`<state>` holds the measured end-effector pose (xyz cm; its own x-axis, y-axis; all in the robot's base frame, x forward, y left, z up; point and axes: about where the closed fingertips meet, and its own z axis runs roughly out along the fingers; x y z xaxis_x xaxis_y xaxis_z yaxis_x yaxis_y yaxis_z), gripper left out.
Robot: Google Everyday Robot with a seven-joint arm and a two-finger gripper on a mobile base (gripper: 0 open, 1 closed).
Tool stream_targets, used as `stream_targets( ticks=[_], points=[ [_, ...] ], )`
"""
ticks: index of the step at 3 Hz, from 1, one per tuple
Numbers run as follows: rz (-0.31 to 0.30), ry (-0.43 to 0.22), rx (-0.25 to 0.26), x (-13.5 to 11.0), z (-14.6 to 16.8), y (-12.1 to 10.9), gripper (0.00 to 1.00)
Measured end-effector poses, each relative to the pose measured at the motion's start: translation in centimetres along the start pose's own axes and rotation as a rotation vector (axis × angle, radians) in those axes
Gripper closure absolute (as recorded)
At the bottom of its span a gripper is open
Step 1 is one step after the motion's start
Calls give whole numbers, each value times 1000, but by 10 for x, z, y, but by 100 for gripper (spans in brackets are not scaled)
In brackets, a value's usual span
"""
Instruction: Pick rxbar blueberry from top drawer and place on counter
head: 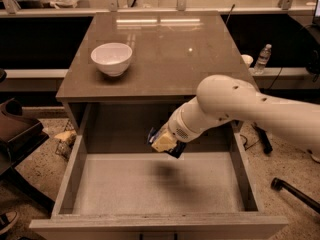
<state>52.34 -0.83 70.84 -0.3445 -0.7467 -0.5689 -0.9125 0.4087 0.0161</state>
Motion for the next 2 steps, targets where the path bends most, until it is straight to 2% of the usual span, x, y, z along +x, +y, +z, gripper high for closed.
stream_targets(
  ticks=[1, 2],
  points=[
    [1, -68, -4, -16, -39, -18, 100],
    [46, -165, 13, -23, -78, -44, 100]
  ],
)
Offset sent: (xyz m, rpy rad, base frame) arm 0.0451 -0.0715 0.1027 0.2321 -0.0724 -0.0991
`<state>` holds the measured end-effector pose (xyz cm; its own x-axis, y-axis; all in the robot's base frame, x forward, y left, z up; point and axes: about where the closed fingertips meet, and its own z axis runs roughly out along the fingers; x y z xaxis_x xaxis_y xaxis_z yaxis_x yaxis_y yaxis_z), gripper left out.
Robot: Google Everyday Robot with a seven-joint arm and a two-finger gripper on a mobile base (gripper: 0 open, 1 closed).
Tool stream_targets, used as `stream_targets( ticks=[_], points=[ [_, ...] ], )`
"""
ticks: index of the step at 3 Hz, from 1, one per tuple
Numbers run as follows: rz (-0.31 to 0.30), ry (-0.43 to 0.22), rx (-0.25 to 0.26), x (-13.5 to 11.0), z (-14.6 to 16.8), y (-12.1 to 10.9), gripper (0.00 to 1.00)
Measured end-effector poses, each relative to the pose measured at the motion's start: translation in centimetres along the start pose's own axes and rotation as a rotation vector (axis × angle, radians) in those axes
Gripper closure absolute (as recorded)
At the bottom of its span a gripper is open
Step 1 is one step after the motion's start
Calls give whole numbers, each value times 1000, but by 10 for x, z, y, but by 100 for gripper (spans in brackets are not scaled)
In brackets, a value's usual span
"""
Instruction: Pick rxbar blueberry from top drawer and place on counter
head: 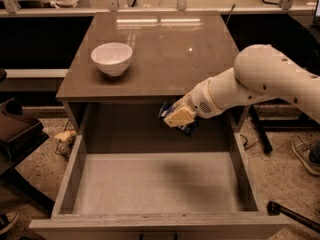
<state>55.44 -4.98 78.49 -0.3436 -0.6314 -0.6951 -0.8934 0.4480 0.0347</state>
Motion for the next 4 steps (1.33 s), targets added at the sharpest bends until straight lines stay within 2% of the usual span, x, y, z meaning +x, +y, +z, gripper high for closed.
stream_targets(
  ticks=[1, 2, 3, 4],
  points=[
    [0, 0, 0, 0, 0, 0, 100],
    [6, -5, 12, -12, -5, -7, 100],
    [12, -23, 98, -57, -43, -34, 100],
    [5, -39, 170, -91, -74, -51, 100]
  ],
)
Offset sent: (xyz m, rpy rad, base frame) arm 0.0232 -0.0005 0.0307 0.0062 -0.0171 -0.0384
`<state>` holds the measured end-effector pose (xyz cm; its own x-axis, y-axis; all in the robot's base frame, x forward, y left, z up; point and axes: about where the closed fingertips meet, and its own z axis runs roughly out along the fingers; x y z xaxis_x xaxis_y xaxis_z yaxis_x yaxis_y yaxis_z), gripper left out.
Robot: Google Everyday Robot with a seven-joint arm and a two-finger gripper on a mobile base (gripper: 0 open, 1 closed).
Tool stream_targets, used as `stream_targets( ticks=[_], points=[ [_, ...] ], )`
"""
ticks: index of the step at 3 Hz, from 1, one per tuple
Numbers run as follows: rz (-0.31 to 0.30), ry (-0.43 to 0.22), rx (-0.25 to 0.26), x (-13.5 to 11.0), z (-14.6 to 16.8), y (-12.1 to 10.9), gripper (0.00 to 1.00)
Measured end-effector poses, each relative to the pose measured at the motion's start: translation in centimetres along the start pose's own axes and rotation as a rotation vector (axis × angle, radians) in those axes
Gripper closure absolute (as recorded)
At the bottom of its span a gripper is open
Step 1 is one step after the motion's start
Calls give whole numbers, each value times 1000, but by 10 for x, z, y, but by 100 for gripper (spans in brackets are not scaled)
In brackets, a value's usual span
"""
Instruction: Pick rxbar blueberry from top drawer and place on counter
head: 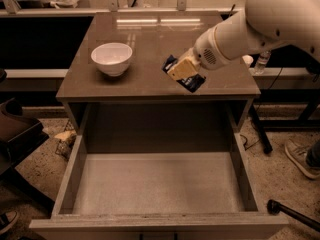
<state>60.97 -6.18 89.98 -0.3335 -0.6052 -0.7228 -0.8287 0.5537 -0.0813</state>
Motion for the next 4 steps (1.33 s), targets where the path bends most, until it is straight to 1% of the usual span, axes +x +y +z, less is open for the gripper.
stream_targets(
  ticks=[1, 2, 3, 4],
  points=[
    [2, 16, 48, -19, -4, -35, 100],
    [20, 20, 124, -36, 18, -95, 100],
    [49, 15, 191, -41, 36, -134, 100],
    [89, 10, 267, -34, 45, -164, 100]
  ],
)
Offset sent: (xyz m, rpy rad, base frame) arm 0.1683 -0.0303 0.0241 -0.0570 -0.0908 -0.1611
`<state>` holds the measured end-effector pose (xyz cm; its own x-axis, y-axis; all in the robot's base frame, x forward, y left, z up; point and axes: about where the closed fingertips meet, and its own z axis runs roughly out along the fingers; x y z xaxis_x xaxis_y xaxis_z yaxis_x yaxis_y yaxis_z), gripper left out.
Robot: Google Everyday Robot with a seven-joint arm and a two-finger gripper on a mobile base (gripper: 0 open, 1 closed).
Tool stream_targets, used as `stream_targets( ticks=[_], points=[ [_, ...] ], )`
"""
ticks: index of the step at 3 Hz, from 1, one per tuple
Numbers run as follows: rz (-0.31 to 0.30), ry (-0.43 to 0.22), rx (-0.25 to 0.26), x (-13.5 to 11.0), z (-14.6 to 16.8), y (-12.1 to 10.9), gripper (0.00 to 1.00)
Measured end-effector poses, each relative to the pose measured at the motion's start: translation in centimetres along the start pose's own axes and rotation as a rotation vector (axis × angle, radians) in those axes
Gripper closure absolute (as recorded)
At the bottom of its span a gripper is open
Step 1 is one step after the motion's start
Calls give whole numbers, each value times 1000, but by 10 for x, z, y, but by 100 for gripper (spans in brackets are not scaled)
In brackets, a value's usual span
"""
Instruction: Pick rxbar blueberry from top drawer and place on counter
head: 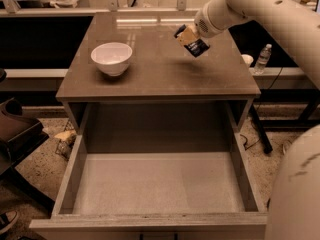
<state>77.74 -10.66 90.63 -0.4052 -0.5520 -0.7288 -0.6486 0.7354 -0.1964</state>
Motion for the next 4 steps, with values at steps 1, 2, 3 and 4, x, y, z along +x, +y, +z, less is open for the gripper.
stream_targets(
  ticks=[1, 2, 3, 4],
  points=[
    [52, -26, 76, 9, -1, -21, 100],
    [52, -34, 75, 6, 3, -19, 82],
    [51, -31, 70, 7, 6, -17, 59],
    [51, -29, 67, 7, 8, -16, 35]
  ],
)
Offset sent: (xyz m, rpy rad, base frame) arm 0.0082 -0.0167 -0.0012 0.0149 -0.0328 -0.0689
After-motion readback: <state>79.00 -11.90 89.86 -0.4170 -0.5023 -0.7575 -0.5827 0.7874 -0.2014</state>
